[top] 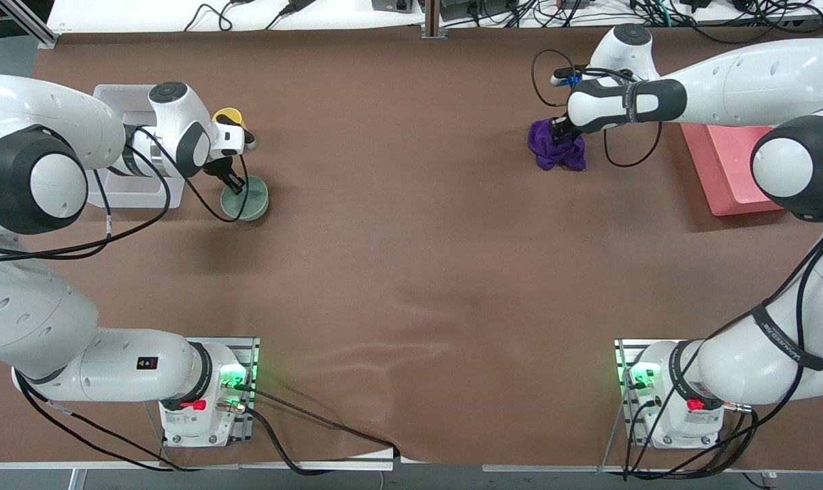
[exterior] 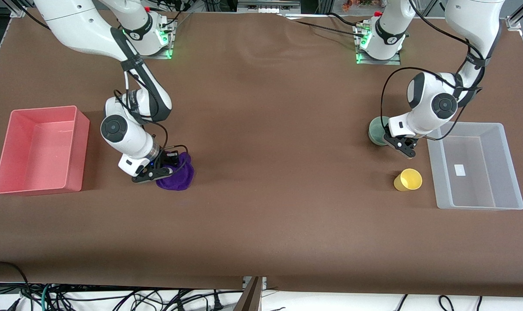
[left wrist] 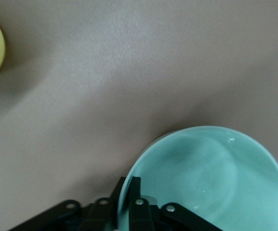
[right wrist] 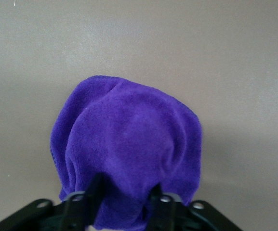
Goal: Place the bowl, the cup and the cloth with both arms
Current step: 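Grasp the cloth with the right gripper while the left gripper grasps the bowl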
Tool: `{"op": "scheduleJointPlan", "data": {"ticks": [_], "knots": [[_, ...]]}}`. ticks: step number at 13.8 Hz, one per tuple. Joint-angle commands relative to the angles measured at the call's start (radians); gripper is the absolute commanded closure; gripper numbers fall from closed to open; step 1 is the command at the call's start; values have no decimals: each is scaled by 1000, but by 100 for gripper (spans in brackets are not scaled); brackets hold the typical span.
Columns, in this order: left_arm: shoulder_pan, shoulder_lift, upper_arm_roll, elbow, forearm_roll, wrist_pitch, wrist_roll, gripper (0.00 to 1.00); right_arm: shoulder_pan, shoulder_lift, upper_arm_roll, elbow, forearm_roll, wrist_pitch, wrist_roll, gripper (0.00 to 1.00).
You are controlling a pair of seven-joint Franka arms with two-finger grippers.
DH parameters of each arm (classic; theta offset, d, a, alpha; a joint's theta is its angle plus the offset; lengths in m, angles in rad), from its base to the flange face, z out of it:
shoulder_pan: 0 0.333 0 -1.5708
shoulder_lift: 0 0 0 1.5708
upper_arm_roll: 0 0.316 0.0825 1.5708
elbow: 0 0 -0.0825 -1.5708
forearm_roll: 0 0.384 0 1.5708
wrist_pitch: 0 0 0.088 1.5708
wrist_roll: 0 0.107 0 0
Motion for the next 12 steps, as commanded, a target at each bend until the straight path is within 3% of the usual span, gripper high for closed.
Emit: {"op": "scheduleJointPlan", "data": {"ticks": [1,3,5,8,10,12], "knots": [[-2,-83,-3,38,5,-130,27,100,2,-53,-6,-4,11,-8,-16,100],[0,-120,-3,150,3,-352,34,100,-9,-95,-14,75,9,-164,-22,100],[3,-114,4,322,3,-579,100,100,-11,-125,-45,234,5,-429,-22,100],[65,-84,27,500,46,-687,181,100,-12,-133,-124,491,-2,-791,-123,100],[142,-39,26,568,115,-687,252,100,-18,-133,-253,591,-3,-976,-308,100],[225,43,26,644,125,-675,325,100,-18,-139,-434,594,9,-1037,-512,100]]}}
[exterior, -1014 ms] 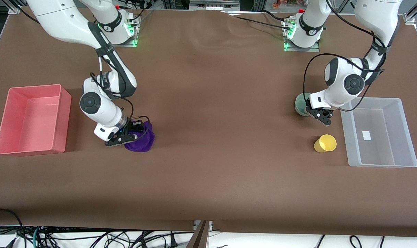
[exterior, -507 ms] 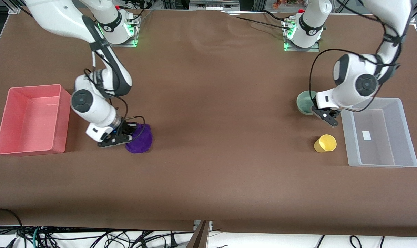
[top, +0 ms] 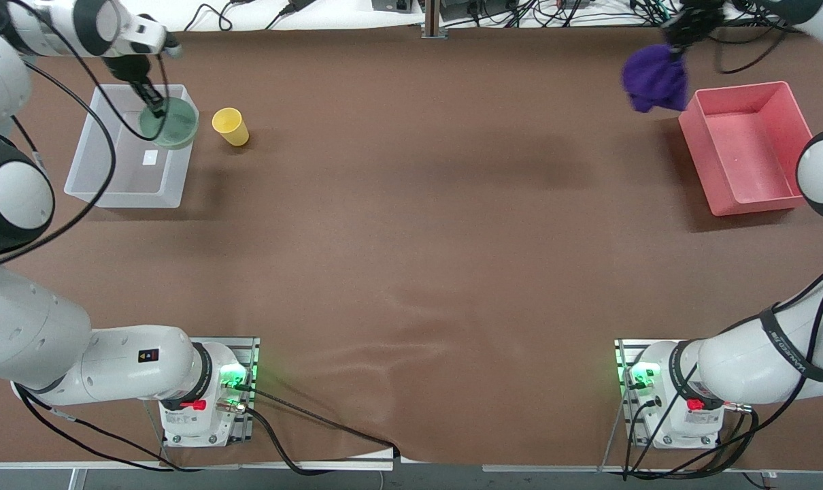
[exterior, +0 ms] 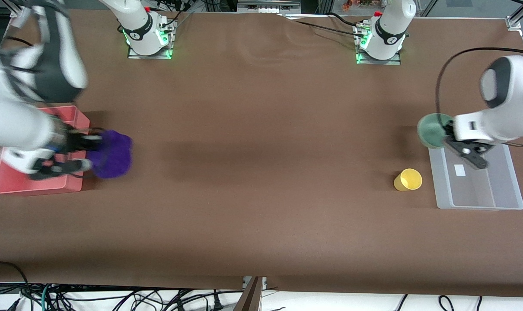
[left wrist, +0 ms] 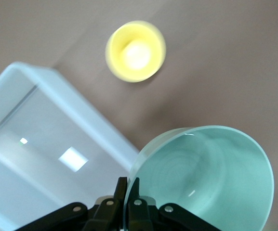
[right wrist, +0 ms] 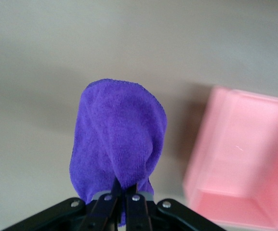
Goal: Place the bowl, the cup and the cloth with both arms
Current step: 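Drop the cloth in the pink bin while the left gripper sets the bowl down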
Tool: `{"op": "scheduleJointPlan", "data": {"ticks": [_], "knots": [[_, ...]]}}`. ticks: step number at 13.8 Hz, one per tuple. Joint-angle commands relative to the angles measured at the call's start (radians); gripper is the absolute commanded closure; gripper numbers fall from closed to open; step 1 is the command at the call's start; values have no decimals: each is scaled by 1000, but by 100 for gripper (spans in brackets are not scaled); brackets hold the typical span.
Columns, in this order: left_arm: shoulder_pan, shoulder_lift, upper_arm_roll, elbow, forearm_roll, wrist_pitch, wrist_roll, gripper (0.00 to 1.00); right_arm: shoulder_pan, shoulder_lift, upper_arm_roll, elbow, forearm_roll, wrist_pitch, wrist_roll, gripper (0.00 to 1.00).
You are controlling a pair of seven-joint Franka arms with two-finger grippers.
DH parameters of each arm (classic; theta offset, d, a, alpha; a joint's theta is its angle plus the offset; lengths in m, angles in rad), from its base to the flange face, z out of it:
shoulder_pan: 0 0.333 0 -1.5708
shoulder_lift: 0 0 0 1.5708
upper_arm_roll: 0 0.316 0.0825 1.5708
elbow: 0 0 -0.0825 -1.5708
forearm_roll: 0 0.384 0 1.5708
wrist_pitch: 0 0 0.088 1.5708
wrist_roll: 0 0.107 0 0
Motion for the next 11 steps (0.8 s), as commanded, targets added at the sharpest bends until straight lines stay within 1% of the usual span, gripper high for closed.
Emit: {"op": "scheduleJointPlan", "data": {"ticks": [1,2,3,5,6,8,10,11], "knots": [[107,176,-5,171,18,0,104,100,-7,30,-206,26,14,-63,-274,100],[141,234,-6,219,15,9,125,100,-10,38,-260,11,16,-54,-337,100],[167,285,-6,245,9,30,156,100,-19,46,-292,-6,17,-46,-360,100],[213,364,-6,248,1,157,225,100,-56,58,-303,-64,17,6,-362,100],[231,397,-8,248,-1,206,248,100,-71,58,-303,-120,19,56,-362,100],[250,449,-9,248,-52,234,256,100,-102,58,-302,-229,20,157,-362,100],[255,486,-9,250,-95,236,258,100,-121,62,-302,-300,20,239,-373,100],[258,488,-9,251,-96,239,256,83,-128,69,-303,-323,20,286,-391,100]]}}
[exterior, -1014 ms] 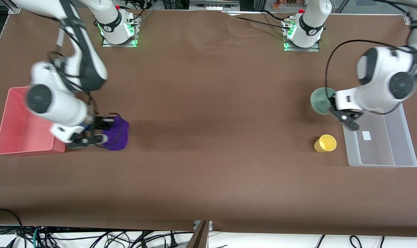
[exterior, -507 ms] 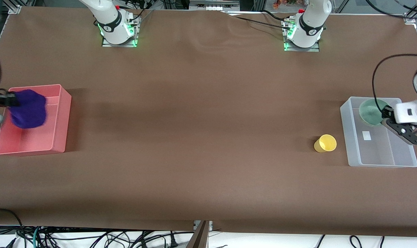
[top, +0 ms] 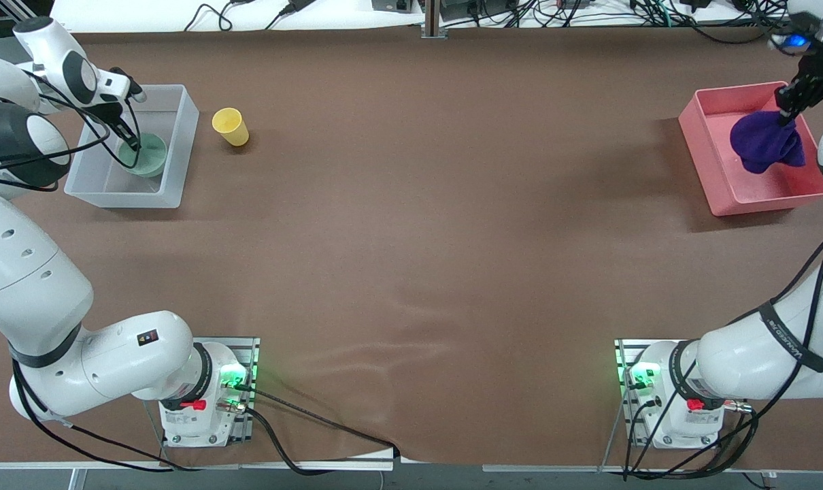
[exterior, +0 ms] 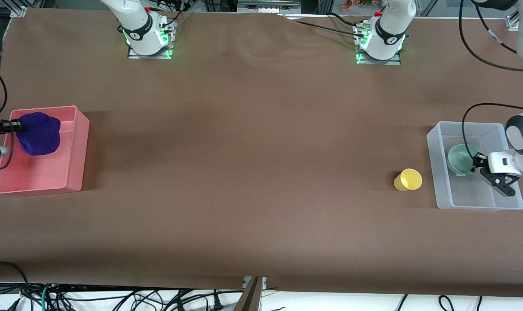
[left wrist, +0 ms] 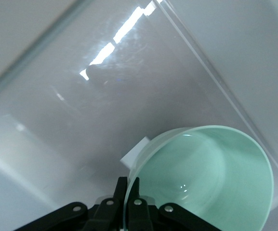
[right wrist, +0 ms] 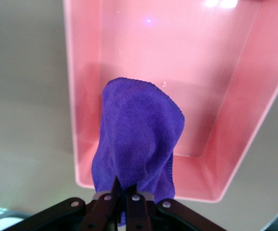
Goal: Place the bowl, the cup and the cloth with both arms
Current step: 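Drop the cloth in the pink bin while the left gripper sets the bowl down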
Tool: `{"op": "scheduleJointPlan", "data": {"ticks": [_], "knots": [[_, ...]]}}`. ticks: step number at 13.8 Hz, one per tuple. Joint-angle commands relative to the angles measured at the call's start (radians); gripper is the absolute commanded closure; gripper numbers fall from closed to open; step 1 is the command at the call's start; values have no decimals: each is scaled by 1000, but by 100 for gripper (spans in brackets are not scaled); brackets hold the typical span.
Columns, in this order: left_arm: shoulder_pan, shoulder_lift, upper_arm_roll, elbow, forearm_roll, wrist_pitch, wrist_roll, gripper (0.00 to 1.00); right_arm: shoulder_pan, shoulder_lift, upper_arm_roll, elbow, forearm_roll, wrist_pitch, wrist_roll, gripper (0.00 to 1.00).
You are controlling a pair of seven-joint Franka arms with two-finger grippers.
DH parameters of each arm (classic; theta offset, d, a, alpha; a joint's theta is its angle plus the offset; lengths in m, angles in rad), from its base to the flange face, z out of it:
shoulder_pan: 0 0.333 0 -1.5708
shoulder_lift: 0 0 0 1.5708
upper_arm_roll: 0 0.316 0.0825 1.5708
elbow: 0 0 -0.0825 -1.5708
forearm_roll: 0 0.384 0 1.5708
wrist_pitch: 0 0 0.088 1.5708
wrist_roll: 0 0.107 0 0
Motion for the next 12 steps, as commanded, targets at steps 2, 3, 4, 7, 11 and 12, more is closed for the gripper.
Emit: {"op": "scheduleJointPlan", "data": {"ticks": [2,3,4,7,11,12], "knots": [[7,0,-15,42,-16,-15,26,0,-20,8,3,-81,24,142,-34,100],[2,-31,-21,46,-13,-27,24,0,-20,25,3,-81,62,153,-34,100],[-4,-64,-22,48,-10,-50,21,0,-23,33,2,-78,86,153,-34,58],[-80,-160,-24,111,-10,-205,14,0,-20,-1,3,-26,91,124,-26,0],[-249,-134,-21,253,-8,-334,12,0,-12,-83,110,128,70,-66,62,0],[-290,-111,-21,254,-11,-328,10,0,-11,-105,147,158,70,-115,148,0]]}}
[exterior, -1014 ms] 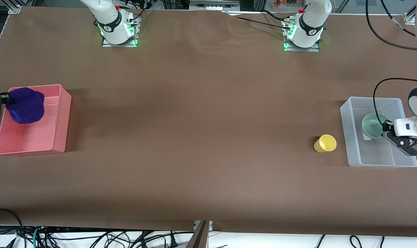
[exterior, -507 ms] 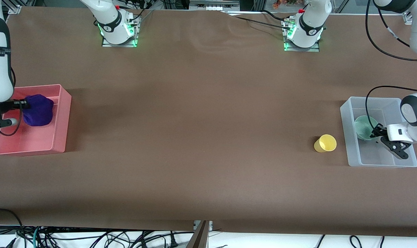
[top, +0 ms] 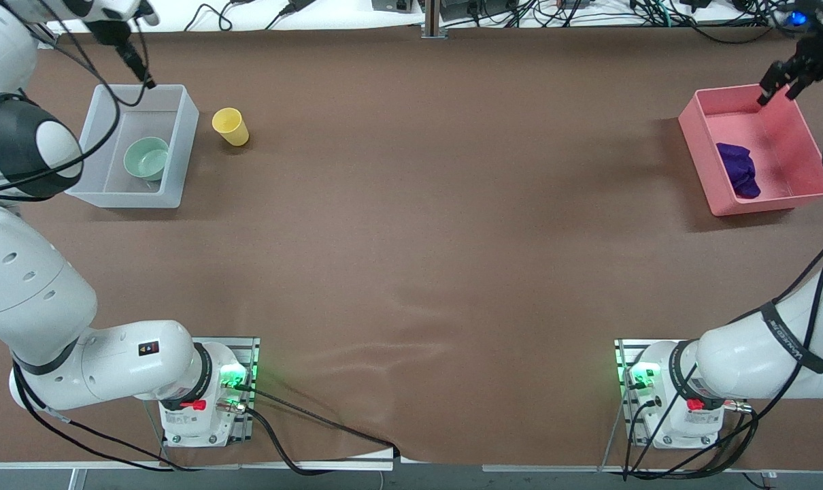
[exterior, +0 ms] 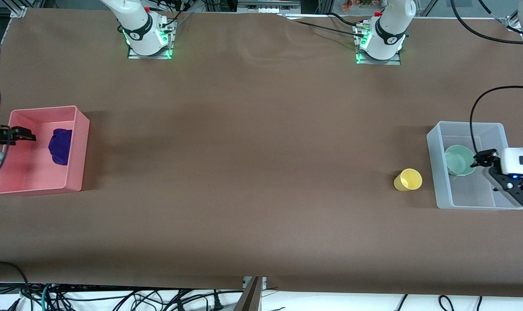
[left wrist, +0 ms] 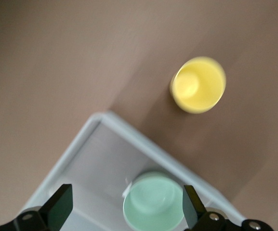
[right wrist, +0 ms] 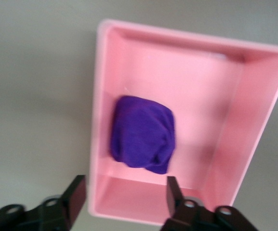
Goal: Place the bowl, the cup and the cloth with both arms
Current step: 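Withdraw the right gripper while the left gripper grasps the yellow cup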
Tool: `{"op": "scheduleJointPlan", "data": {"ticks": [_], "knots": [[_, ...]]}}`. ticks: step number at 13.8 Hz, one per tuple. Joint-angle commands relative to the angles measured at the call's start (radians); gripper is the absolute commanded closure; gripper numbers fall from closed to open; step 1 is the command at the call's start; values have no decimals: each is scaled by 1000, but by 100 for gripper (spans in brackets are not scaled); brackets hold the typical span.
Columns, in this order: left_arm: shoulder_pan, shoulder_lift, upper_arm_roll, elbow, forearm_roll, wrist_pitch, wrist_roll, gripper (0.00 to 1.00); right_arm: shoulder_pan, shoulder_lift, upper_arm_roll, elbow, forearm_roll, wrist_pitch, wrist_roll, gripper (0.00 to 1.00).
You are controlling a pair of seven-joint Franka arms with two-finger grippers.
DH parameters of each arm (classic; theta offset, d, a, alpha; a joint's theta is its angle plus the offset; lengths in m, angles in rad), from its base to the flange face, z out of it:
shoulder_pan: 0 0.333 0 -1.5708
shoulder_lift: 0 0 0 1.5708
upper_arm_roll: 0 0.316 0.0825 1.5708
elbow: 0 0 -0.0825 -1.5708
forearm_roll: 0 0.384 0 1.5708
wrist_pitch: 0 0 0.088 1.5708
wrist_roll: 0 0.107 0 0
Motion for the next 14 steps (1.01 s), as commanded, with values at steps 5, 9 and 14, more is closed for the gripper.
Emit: {"op": "scheduleJointPlan", "data": {"ticks": [5,9,14], "knots": [[-102,189,11,-13,-19,176,22,0,-1,-167,287,64,-28,-175,433,0],[-107,195,5,-87,-21,214,24,21,-5,-221,335,64,-27,-195,600,0],[-96,197,-21,-124,-42,240,44,100,-10,-299,306,58,-35,-149,600,0]]}}
